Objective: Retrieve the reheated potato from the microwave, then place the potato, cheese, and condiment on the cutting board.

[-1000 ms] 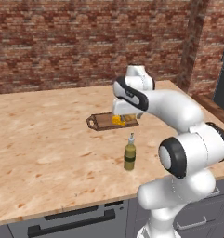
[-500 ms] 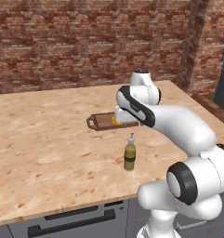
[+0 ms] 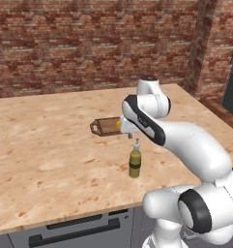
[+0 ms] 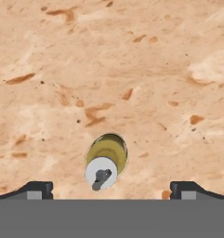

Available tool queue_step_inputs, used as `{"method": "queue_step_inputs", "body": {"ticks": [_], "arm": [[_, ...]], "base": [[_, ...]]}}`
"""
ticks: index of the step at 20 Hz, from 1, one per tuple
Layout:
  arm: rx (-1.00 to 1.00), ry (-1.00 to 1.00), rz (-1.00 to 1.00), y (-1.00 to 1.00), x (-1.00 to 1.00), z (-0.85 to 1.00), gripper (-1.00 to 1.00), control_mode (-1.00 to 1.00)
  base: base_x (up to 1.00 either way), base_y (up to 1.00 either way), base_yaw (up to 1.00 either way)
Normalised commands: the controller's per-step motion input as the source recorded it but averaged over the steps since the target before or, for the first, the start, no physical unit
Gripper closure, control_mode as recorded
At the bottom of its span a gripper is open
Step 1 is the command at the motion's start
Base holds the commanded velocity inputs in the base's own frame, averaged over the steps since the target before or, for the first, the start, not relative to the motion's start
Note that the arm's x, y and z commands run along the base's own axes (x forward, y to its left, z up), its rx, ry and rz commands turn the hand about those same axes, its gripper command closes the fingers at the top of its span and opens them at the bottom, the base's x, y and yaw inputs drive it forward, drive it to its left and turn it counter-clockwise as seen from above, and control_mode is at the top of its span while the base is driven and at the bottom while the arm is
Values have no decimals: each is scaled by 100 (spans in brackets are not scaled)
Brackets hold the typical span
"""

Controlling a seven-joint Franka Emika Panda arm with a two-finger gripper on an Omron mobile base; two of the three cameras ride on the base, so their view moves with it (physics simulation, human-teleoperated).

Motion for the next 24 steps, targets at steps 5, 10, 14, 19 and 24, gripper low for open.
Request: {"method": "queue_step_inputs", "body": {"ticks": [5, 10, 14, 19, 24], "arm": [[-7, 0, 0, 11, -14, 0, -100, -100], [-14, -2, 0, 15, -5, -2, -100, -100], [-6, 0, 0, 9, -12, 0, -100, -100], [0, -5, -6, 0, -6, -11, -100, -100], [0, -17, -18, 0, -6, -21, -100, -100]], "base": [[0, 0, 0], [0, 0, 0], [0, 0, 0], [0, 0, 0], [0, 0, 0]]}}
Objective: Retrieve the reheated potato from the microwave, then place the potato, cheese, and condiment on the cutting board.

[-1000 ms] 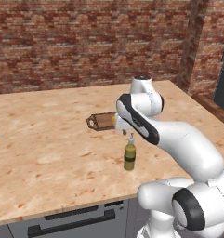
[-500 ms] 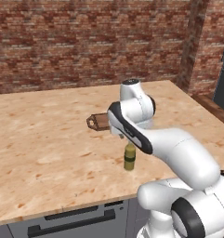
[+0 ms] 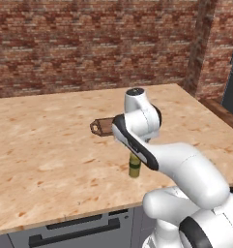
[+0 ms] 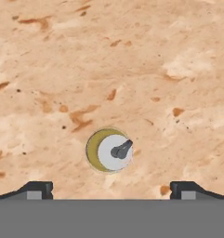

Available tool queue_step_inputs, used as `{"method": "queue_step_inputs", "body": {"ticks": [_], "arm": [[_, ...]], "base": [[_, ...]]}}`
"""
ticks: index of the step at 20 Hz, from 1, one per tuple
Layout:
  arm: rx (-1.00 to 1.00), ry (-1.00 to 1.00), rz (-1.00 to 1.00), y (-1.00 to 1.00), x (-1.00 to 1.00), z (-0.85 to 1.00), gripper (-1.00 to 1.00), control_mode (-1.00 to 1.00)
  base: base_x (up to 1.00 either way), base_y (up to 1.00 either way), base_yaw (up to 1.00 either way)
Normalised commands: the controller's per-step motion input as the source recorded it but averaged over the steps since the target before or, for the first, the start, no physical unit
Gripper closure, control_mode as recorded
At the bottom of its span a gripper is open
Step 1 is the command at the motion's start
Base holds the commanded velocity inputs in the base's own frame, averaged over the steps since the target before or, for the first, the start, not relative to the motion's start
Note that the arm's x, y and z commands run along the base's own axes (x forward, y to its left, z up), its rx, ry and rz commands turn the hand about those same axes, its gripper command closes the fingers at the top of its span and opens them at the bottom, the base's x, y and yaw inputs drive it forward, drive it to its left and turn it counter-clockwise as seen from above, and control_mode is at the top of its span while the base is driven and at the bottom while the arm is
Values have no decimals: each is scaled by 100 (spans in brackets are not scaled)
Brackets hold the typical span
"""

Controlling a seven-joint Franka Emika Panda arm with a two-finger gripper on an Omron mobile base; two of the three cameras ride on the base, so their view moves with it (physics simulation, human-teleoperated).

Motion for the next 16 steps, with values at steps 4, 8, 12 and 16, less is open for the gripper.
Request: {"method": "queue_step_inputs", "body": {"ticks": [4, 8, 12, 16], "arm": [[0, -18, -17, 0, 0, -20, -100, -100], [0, -11, -14, 0, 3, -15, -100, -100], [0, -11, -13, 1, 4, -9, -100, -100], [0, -8, -9, 0, 0, -6, -100, -100]], "base": [[0, 0, 0], [0, 0, 0], [0, 0, 0], [0, 0, 0]]}}
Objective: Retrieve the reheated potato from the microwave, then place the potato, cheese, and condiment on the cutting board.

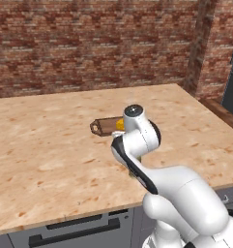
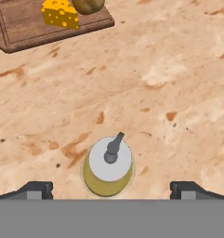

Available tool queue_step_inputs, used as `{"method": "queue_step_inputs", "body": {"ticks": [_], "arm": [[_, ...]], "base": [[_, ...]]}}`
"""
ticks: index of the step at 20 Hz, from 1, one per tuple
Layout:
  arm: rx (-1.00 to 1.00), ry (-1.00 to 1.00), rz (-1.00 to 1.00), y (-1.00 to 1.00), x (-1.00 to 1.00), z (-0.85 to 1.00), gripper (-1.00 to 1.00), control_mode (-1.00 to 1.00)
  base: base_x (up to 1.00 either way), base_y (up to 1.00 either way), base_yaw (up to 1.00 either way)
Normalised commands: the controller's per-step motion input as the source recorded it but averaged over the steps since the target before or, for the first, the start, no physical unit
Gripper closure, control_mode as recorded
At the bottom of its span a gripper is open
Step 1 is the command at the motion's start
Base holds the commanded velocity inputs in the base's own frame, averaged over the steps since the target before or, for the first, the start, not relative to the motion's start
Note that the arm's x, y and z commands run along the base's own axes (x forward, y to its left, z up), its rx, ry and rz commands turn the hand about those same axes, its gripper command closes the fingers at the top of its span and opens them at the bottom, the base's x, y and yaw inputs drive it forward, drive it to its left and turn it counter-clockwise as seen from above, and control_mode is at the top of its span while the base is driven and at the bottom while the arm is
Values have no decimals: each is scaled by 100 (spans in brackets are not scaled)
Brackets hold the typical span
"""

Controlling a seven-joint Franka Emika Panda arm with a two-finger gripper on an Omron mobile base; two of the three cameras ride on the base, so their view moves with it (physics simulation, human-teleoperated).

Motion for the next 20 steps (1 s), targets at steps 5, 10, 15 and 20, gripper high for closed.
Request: {"method": "queue_step_inputs", "body": {"ticks": [5, 10, 15, 20], "arm": [[0, -5, -6, 1, 11, -12, -100, -100], [0, -3, 0, 0, 21, -14, -100, -100], [0, 0, 0, 2, 22, -7, -100, -100], [0, 0, 0, 5, 16, -8, -100, -100]], "base": [[0, 0, 0], [0, 0, 0], [0, 0, 0], [0, 0, 0]]}}
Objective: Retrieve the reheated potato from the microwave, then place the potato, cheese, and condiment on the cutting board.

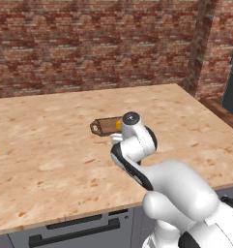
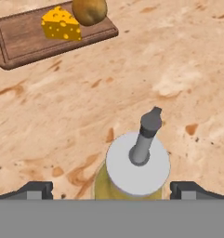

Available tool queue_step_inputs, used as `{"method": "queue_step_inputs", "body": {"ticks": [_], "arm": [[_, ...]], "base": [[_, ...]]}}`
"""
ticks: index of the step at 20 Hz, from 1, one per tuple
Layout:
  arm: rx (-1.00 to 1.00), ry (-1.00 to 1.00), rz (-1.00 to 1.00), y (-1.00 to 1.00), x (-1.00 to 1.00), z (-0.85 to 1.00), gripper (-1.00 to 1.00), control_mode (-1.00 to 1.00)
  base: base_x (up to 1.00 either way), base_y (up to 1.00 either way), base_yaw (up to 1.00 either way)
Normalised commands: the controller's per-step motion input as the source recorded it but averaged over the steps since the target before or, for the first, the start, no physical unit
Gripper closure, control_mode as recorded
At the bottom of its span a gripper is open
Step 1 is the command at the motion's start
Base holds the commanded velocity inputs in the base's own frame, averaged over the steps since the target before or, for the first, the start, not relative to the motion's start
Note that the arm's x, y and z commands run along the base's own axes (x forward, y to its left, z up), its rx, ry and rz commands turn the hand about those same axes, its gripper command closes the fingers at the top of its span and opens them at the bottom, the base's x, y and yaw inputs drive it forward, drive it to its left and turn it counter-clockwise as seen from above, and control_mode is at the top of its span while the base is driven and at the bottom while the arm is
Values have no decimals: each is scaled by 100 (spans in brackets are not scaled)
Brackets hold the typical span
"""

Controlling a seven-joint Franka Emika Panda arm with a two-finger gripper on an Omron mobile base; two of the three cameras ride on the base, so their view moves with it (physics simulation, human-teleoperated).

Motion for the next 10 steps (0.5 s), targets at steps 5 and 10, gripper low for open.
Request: {"method": "queue_step_inputs", "body": {"ticks": [5, 10], "arm": [[0, 0, 0, 2, 7, -8, -100, -100], [0, -1, 0, 0, 3, -5, -100, -100]], "base": [[0, 0, 0], [0, 0, 0]]}}
